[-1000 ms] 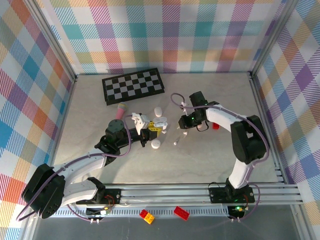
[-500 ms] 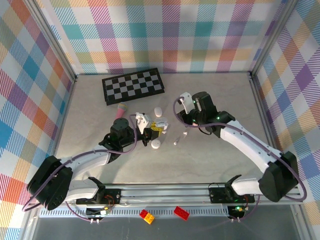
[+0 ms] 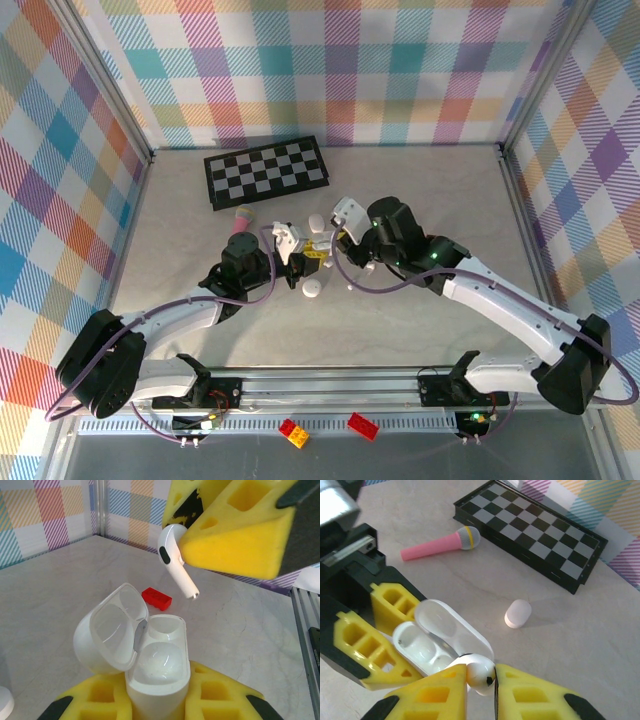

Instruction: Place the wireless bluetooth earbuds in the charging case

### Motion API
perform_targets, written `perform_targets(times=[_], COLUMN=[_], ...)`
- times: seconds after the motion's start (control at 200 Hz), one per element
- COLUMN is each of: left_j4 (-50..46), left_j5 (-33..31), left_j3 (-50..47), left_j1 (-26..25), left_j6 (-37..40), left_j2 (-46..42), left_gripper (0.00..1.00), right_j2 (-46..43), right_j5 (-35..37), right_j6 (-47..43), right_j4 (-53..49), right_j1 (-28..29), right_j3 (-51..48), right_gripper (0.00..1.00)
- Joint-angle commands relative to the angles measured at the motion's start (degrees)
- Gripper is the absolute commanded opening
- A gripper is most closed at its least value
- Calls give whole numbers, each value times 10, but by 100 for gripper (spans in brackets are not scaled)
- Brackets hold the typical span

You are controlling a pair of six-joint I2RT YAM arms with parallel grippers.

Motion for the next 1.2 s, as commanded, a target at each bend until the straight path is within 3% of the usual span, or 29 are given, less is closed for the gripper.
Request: perform_targets(times=[0.0,0.575,1.195], left_j4=[11,24,17], left_j5=[15,24,0], left_j3=[18,25,40], left_j1=[4,4,4], left_j6=[5,-33,-66], left_j2=[0,3,10], left_gripper=[4,4,4], right_j2=[16,60,35], right_j5=[3,-8,-38], right_j6=[-14,0,9], right_j4=[22,49,49], right_j1=[13,27,29], right_j3=[25,32,-2], right_gripper=[20,20,20])
